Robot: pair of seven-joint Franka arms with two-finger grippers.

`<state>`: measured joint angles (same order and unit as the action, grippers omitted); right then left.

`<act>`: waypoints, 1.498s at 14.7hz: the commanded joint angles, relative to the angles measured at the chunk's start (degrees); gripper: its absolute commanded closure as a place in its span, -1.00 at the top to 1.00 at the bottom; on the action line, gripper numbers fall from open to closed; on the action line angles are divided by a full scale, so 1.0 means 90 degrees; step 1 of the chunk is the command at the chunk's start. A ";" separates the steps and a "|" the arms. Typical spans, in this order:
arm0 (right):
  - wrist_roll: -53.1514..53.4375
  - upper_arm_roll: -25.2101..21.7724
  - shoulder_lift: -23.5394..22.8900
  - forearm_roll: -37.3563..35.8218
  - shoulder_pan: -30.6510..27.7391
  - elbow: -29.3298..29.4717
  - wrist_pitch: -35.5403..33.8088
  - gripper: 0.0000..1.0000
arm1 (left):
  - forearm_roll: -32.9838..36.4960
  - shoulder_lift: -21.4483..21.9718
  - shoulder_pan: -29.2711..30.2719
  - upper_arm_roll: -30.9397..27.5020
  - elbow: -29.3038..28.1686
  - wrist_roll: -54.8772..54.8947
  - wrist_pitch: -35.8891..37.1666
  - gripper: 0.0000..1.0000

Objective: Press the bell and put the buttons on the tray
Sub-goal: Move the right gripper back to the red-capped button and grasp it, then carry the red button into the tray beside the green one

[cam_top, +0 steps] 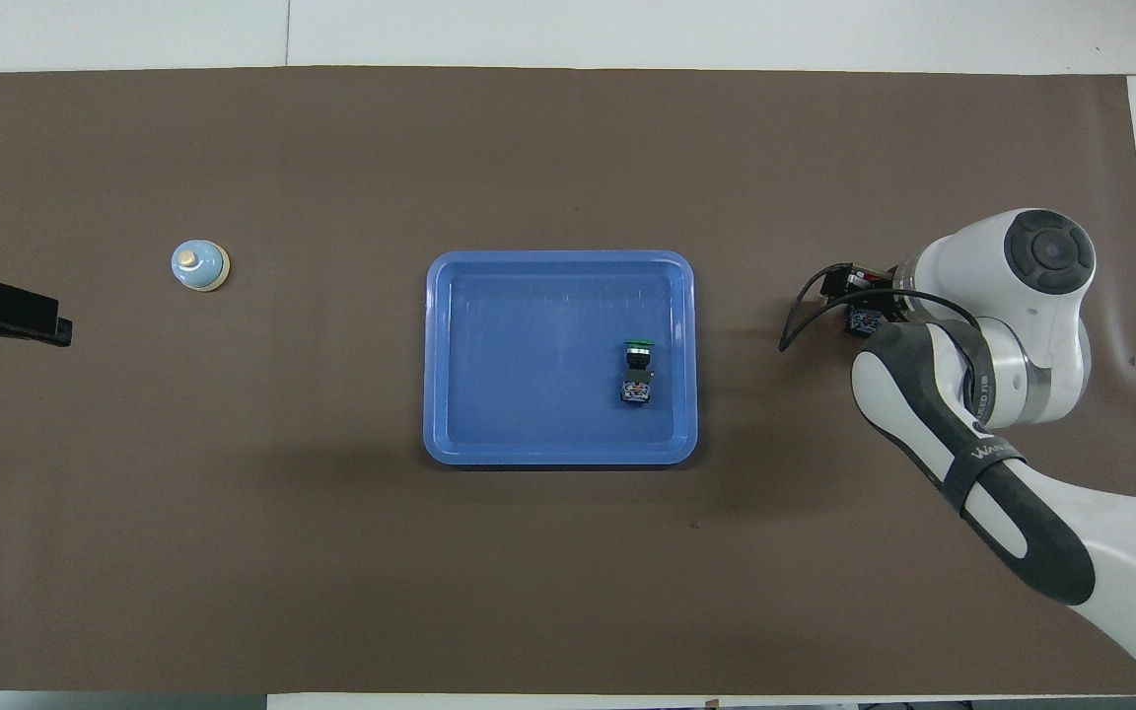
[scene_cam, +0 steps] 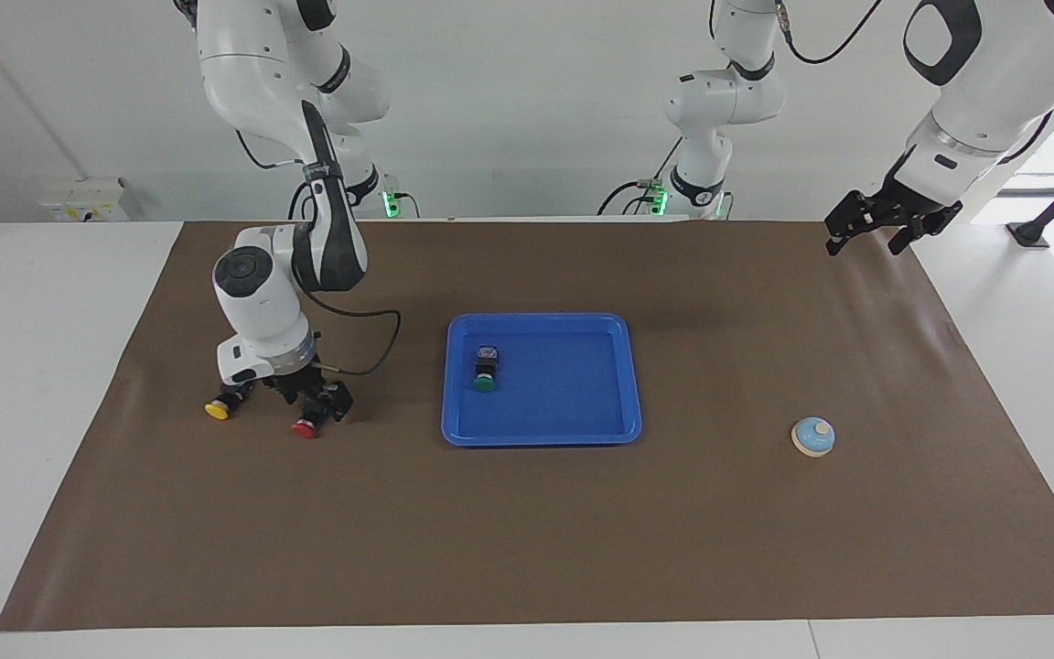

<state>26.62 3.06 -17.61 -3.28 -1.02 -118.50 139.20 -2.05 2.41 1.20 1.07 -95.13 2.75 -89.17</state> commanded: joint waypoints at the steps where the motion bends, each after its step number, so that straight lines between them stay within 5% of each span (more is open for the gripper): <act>1: -0.0146 0.0080 0.0072 -0.0065 -0.0169 -0.0144 0.0130 -0.53 | -0.0085 0.0055 0.0042 -0.0002 -0.0006 0.0095 -0.0043 1.00; 2: -0.0155 0.0090 0.0082 -0.0065 -0.0189 -0.0144 0.0091 -1.00 | -0.0085 0.0055 0.0042 -0.0002 -0.0006 0.0095 -0.0053 1.00; 6: -0.0195 0.0090 0.0130 -0.0065 -0.0131 -0.0028 -0.0230 -1.00 | -0.0085 0.0055 0.0042 -0.0002 -0.0006 0.0095 -0.0043 1.00; 9: -0.0185 0.0158 0.0160 -0.0045 -0.0024 0.0722 -0.1272 -1.00 | -0.0085 0.0055 0.0042 -0.0002 -0.0006 0.0095 -0.0053 1.00; 16: 0.0839 0.0178 -0.0054 0.0325 0.1916 0.2725 -0.3405 -1.00 | -0.0085 0.0055 0.0042 -0.0002 -0.0006 0.0095 -0.0053 1.00; 22: 0.2616 0.0178 -0.0776 0.0365 0.3618 0.2659 -0.2296 -1.00 | -0.0085 0.0055 0.0042 -0.0002 -0.0006 0.0095 -0.0053 1.00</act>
<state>47.65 4.96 -19.82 -0.51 29.84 -95.56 113.91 -2.05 2.41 1.20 1.07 -95.13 2.75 -89.18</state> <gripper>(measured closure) 0.590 0.000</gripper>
